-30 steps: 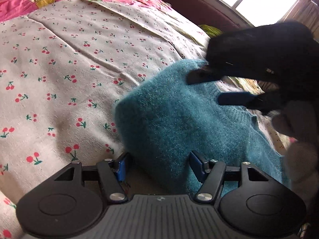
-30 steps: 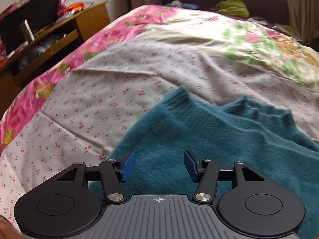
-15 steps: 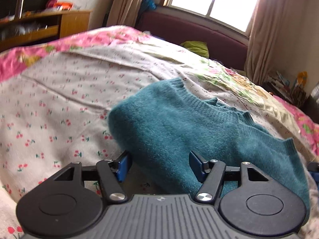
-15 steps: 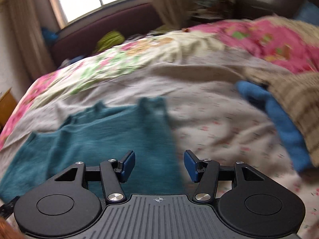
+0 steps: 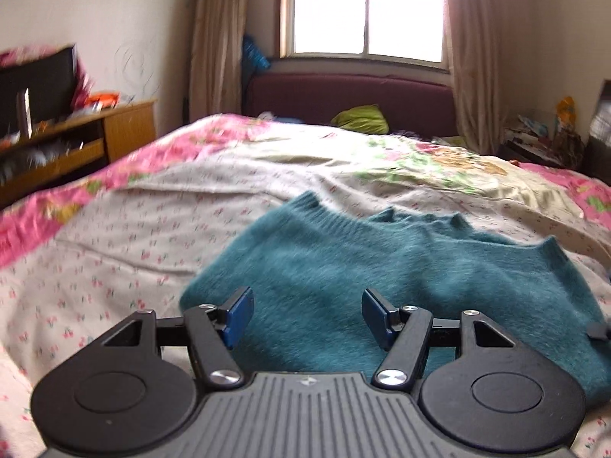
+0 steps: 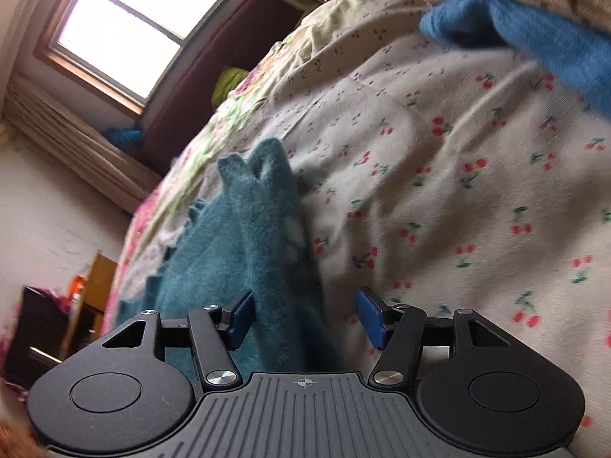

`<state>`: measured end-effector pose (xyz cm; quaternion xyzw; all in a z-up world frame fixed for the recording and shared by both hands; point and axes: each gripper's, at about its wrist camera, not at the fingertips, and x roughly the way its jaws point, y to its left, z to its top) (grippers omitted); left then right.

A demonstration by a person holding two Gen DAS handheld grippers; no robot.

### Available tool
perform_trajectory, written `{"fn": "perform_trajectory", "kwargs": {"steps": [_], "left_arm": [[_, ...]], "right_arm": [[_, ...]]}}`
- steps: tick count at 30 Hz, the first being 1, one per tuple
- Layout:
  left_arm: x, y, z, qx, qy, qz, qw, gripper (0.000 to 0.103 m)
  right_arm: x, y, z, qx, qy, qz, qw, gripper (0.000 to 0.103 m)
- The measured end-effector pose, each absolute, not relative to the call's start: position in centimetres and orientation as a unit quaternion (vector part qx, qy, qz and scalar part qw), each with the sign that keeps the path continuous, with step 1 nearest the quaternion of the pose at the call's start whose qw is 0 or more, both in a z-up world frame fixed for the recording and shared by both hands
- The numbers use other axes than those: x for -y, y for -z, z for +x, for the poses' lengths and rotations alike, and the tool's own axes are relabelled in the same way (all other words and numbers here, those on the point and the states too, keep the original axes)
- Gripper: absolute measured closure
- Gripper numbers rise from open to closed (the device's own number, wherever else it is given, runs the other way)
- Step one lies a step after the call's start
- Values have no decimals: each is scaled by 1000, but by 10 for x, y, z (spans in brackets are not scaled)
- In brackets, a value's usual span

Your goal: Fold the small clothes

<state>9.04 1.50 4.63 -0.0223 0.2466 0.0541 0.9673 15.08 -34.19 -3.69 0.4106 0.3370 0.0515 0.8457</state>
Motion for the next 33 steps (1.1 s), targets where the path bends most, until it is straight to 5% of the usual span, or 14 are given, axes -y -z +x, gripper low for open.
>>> {"fn": "perform_trajectory", "kwargs": {"steps": [10, 17, 28, 33], "left_arm": [[64, -49, 136, -246, 21, 49, 968, 30], [104, -37, 210, -249, 15, 85, 965, 30], [124, 29, 251, -235, -21, 153, 960, 30], [114, 10, 250, -244, 1, 128, 961, 31]], "right_arm": [[334, 54, 181, -326, -81, 457, 823, 45], [355, 66, 170, -317, -108, 483, 809, 68], [367, 77, 165, -317, -130, 500, 795, 68], [367, 77, 167, -317, -131, 502, 794, 68]]}}
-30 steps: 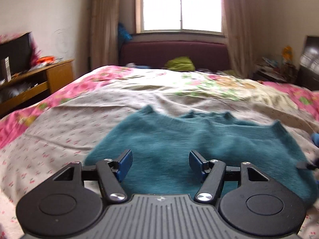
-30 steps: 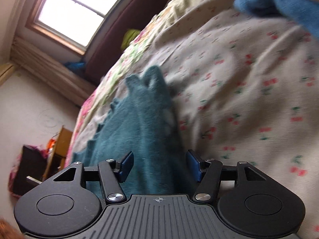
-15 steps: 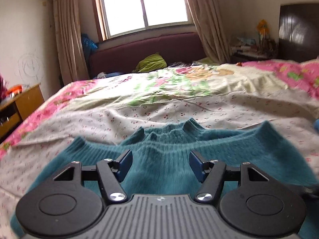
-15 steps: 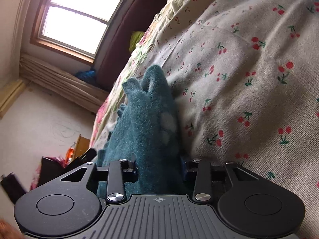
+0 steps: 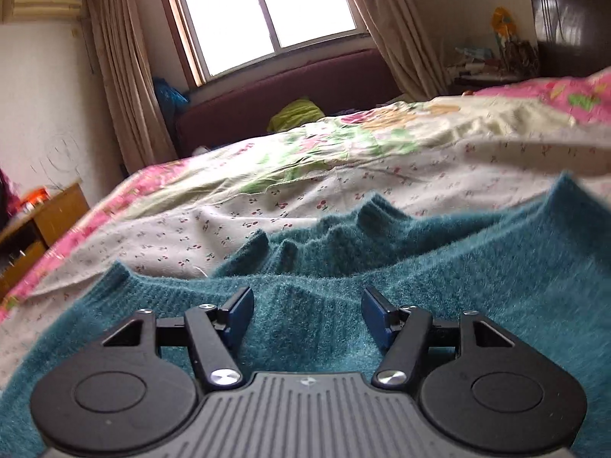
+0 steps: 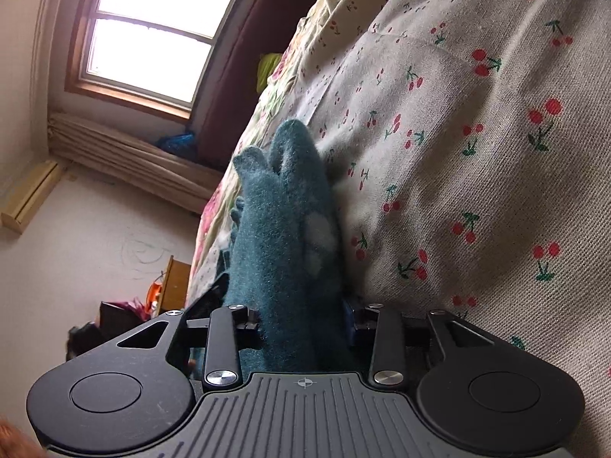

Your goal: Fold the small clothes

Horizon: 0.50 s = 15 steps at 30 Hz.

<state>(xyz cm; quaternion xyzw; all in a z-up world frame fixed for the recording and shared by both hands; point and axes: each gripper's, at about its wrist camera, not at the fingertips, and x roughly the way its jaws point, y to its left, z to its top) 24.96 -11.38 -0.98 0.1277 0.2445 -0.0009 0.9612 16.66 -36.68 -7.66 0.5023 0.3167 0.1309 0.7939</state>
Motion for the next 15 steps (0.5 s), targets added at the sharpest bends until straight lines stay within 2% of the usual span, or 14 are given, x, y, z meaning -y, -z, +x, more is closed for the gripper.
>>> {"fn": "perform_trajectory", "kwargs": {"steps": [5, 9, 15], "left_arm": [[87, -7, 234, -229, -5, 114, 967, 31], [80, 13, 232, -241, 1, 129, 962, 31], [82, 11, 225, -227, 32, 127, 965, 31]], "right_arm": [[364, 76, 170, -318, -130, 497, 797, 68], [361, 74, 171, -318, -129, 493, 799, 69], [360, 72, 172, -319, -127, 493, 799, 69]]}}
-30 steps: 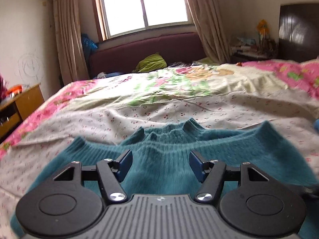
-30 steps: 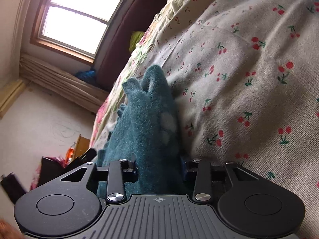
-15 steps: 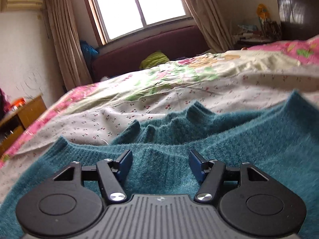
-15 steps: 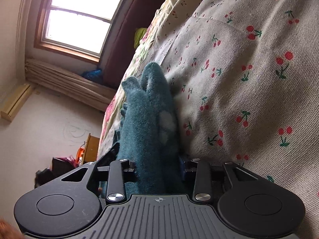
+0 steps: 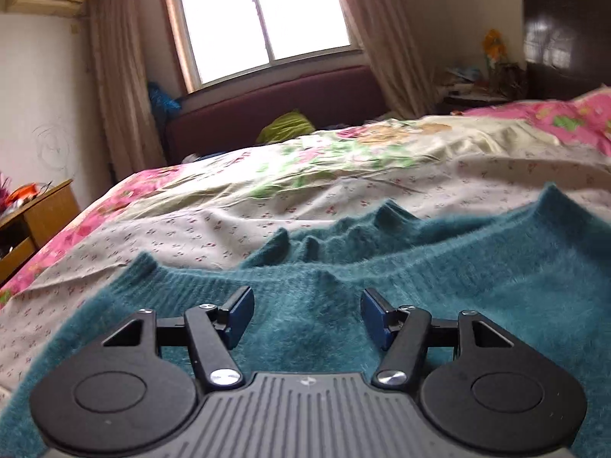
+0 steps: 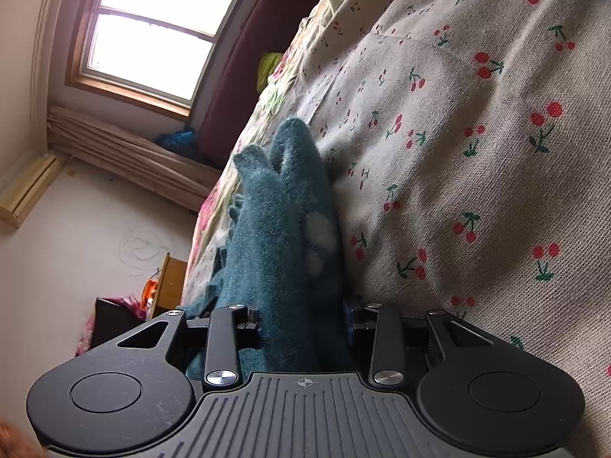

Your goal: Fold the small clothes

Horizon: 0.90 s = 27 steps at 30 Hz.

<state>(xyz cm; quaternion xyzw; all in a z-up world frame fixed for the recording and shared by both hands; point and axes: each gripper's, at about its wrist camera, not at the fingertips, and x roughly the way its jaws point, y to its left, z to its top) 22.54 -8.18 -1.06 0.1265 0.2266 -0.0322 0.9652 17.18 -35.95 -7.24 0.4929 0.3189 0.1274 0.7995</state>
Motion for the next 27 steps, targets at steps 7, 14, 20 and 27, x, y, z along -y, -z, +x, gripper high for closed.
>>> {"fn": "perform_trajectory", "kwargs": {"steps": [7, 14, 20, 27], "left_arm": [[68, 18, 228, -233, 43, 90, 967, 23], [51, 24, 204, -233, 54, 83, 967, 23], [48, 23, 205, -232, 57, 74, 968, 24], [48, 26, 199, -227, 84, 90, 966, 27]], "right_arm": [[356, 70, 170, -318, -119, 492, 802, 70], [348, 56, 168, -329, -90, 482, 807, 68], [322, -5, 165, -326, -73, 478, 813, 75], [253, -76, 183, -327, -63, 436, 836, 76]]}}
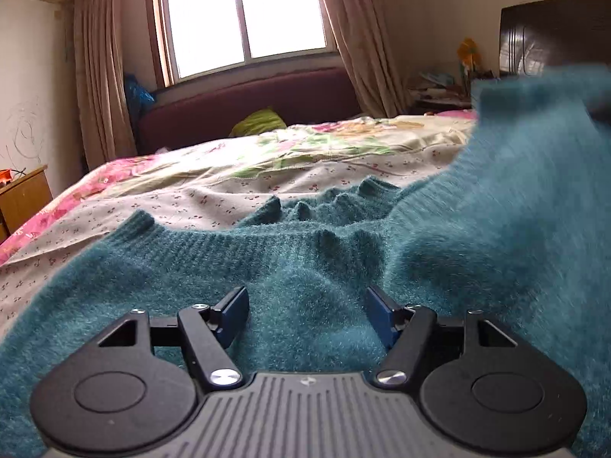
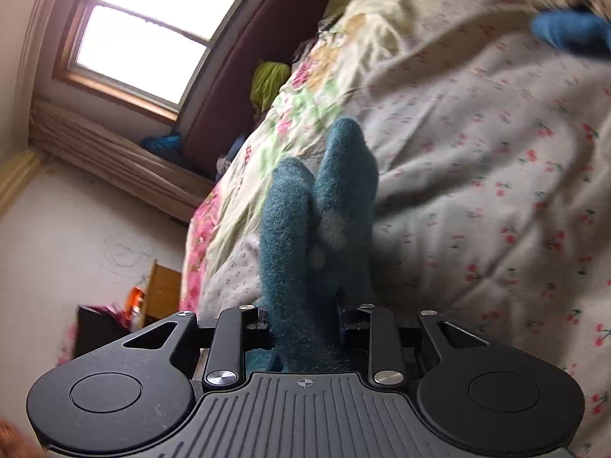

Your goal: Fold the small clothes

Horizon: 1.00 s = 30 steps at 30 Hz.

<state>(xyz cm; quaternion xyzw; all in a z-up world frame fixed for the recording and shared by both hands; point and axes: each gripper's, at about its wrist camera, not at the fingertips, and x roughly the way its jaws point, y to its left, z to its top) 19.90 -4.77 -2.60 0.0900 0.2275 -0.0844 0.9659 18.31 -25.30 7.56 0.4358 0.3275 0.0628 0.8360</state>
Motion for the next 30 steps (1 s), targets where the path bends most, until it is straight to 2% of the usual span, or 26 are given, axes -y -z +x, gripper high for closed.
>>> {"fn": "perform_trajectory", "kwargs": {"steps": [6, 13, 19, 30], "left_arm": [[9, 0, 196, -267, 108, 29, 957, 28], [-93, -37, 166, -272, 41, -74, 959, 29], [-144, -6, 176, -322, -1, -178, 930, 31], [-155, -2, 172, -338, 24, -227, 913, 31]], "right_arm": [[199, -105, 210, -328, -48, 403, 853, 76], [127, -104, 238, -344, -57, 367, 862, 77], [74, -90, 255, -372, -64, 343, 860, 77], [-3, -69, 271, -411, -78, 279, 864, 77]]}}
